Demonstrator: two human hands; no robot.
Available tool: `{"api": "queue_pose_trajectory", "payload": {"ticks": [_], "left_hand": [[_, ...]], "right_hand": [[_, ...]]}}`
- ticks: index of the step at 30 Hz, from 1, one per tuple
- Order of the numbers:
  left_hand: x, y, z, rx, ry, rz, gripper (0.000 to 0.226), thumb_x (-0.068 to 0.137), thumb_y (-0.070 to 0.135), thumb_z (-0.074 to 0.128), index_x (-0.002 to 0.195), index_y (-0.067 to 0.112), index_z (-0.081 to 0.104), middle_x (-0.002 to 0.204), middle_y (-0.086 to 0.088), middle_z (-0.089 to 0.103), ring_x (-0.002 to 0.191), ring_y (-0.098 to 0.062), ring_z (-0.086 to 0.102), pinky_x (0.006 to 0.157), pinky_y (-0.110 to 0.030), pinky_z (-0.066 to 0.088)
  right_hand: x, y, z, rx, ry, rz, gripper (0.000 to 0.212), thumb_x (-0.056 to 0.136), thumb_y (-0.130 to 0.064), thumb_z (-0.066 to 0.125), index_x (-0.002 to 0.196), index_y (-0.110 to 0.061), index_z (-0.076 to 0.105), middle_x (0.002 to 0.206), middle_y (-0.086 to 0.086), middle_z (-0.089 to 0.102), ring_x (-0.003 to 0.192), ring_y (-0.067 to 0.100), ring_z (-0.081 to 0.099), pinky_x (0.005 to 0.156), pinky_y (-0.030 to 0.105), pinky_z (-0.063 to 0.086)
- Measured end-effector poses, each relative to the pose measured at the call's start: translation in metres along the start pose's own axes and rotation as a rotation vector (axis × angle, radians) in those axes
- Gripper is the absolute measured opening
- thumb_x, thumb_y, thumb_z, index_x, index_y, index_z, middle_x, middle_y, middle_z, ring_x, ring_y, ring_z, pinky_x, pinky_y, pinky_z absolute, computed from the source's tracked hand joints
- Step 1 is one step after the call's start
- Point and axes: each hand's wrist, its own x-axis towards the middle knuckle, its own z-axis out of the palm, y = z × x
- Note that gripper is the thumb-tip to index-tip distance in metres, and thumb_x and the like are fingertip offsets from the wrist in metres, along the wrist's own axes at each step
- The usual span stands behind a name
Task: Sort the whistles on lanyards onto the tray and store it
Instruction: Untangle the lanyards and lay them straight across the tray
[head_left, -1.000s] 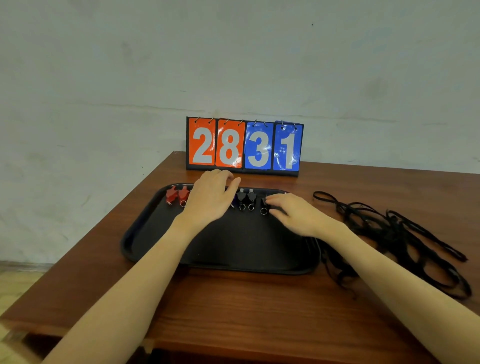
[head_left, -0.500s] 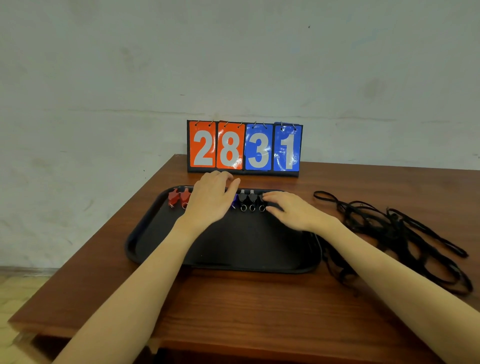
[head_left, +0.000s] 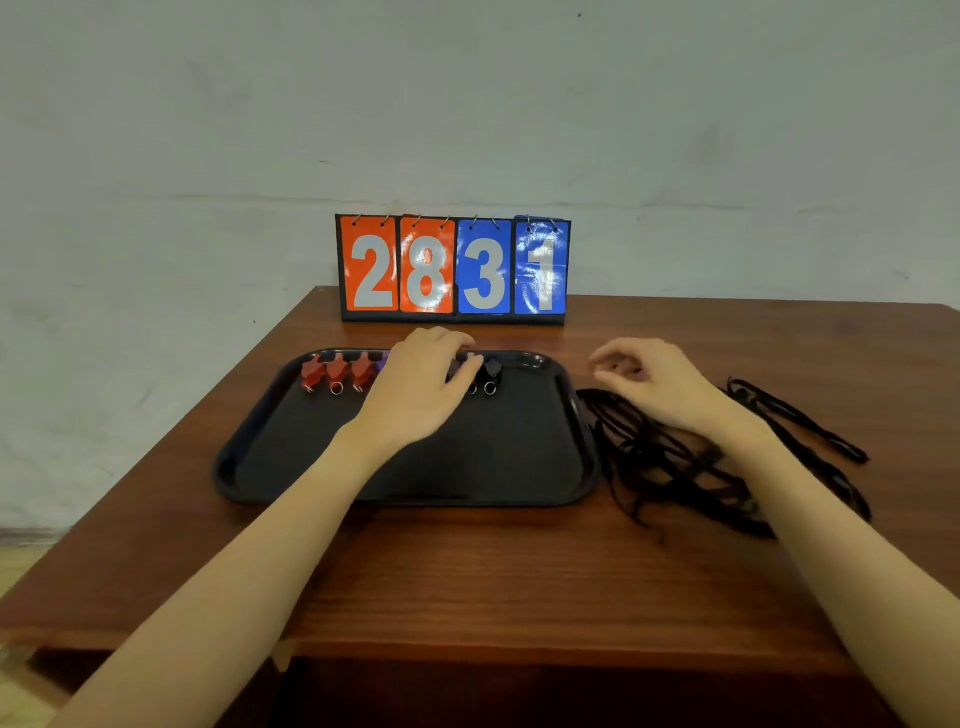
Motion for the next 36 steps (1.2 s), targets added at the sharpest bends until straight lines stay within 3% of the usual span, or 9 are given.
{"api": "queue_pose_trajectory", "payload": {"ticks": [3, 5, 11, 15, 20, 23, 27, 30, 36], "left_hand": [[-0.008, 0.019, 0.002, 0.009, -0.022, 0.128, 0.036, 0.095, 0.032, 0.053, 0.129, 0.019, 0.056, 0.126, 0.001, 0.06, 0.118, -0.013, 0.051, 0.101, -0.029, 0.038], [-0.015, 0.034, 0.001, -0.039, -0.021, 0.202, 0.034, 0.093, 0.032, 0.055, 0.126, 0.022, 0.058, 0.123, 0.004, 0.06, 0.116, -0.01, 0.051, 0.1, -0.028, 0.039], [-0.042, 0.093, 0.012, -0.056, -0.345, 0.553, 0.026, 0.09, 0.032, 0.062, 0.115, 0.025, 0.066, 0.105, 0.009, 0.062, 0.089, 0.001, 0.052, 0.082, -0.023, 0.048], [-0.049, 0.113, 0.033, -0.025, -0.376, 0.646, 0.03, 0.092, 0.033, 0.06, 0.119, 0.023, 0.065, 0.108, 0.007, 0.061, 0.1, -0.006, 0.054, 0.086, -0.025, 0.048], [-0.047, 0.123, 0.043, 0.015, -0.353, 0.679, 0.021, 0.091, 0.03, 0.061, 0.108, 0.022, 0.07, 0.102, 0.005, 0.059, 0.095, -0.007, 0.054, 0.08, -0.027, 0.05], [-0.045, 0.131, 0.044, -0.085, -0.344, 0.611, 0.013, 0.088, 0.027, 0.065, 0.096, 0.021, 0.074, 0.095, 0.009, 0.061, 0.081, -0.002, 0.055, 0.071, -0.019, 0.048], [-0.031, 0.145, 0.03, -0.514, -0.28, 0.271, 0.011, 0.084, 0.017, 0.071, 0.092, 0.014, 0.076, 0.084, 0.005, 0.071, 0.071, -0.012, 0.065, 0.063, -0.025, 0.053], [-0.018, 0.152, 0.015, -0.729, -0.171, 0.046, 0.014, 0.084, 0.011, 0.069, 0.096, 0.008, 0.074, 0.074, -0.001, 0.073, 0.065, -0.01, 0.067, 0.062, -0.023, 0.055], [-0.001, 0.149, 0.002, -0.922, 0.008, -0.155, 0.017, 0.085, 0.011, 0.068, 0.1, 0.004, 0.073, 0.083, -0.012, 0.073, 0.076, -0.019, 0.07, 0.071, -0.027, 0.057]], "right_hand": [[-0.019, 0.01, -0.015, 0.204, -0.073, 0.055, 0.006, 0.085, -0.016, 0.069, 0.091, -0.015, 0.071, 0.077, 0.0, 0.072, 0.068, 0.008, 0.067, 0.067, 0.02, 0.051], [-0.025, 0.015, -0.021, 0.236, -0.137, 0.065, 0.006, 0.084, -0.015, 0.071, 0.088, -0.01, 0.072, 0.072, 0.005, 0.073, 0.064, 0.009, 0.067, 0.066, 0.023, 0.056], [-0.02, 0.031, -0.017, 0.092, -0.067, 0.117, 0.002, 0.088, -0.022, 0.066, 0.089, -0.021, 0.067, 0.078, -0.01, 0.066, 0.069, -0.001, 0.059, 0.063, 0.013, 0.043], [-0.019, 0.035, -0.017, 0.031, -0.02, 0.119, 0.014, 0.089, -0.023, 0.064, 0.099, -0.014, 0.069, 0.091, -0.001, 0.066, 0.076, 0.003, 0.056, 0.067, 0.015, 0.043], [-0.021, 0.031, -0.016, 0.086, 0.01, 0.072, 0.016, 0.091, -0.019, 0.061, 0.101, -0.01, 0.069, 0.097, 0.003, 0.068, 0.083, 0.01, 0.059, 0.075, 0.021, 0.045], [-0.022, 0.03, -0.017, 0.12, 0.018, 0.045, 0.016, 0.091, -0.019, 0.061, 0.101, -0.01, 0.069, 0.097, 0.003, 0.068, 0.083, 0.01, 0.059, 0.076, 0.021, 0.046], [-0.022, 0.032, -0.02, 0.21, 0.036, 0.026, 0.017, 0.093, -0.02, 0.058, 0.098, -0.009, 0.071, 0.093, 0.001, 0.069, 0.084, 0.012, 0.062, 0.079, 0.025, 0.048], [-0.023, 0.032, -0.024, 0.451, 0.023, 0.078, 0.031, 0.099, -0.024, 0.047, 0.096, -0.005, 0.071, 0.089, 0.007, 0.073, 0.082, 0.015, 0.068, 0.079, 0.031, 0.055], [-0.026, 0.03, -0.024, 0.851, -0.243, 0.162, 0.04, 0.101, -0.017, 0.031, 0.11, -0.001, 0.067, 0.1, 0.014, 0.074, 0.099, 0.022, 0.07, 0.102, 0.04, 0.045]]}}
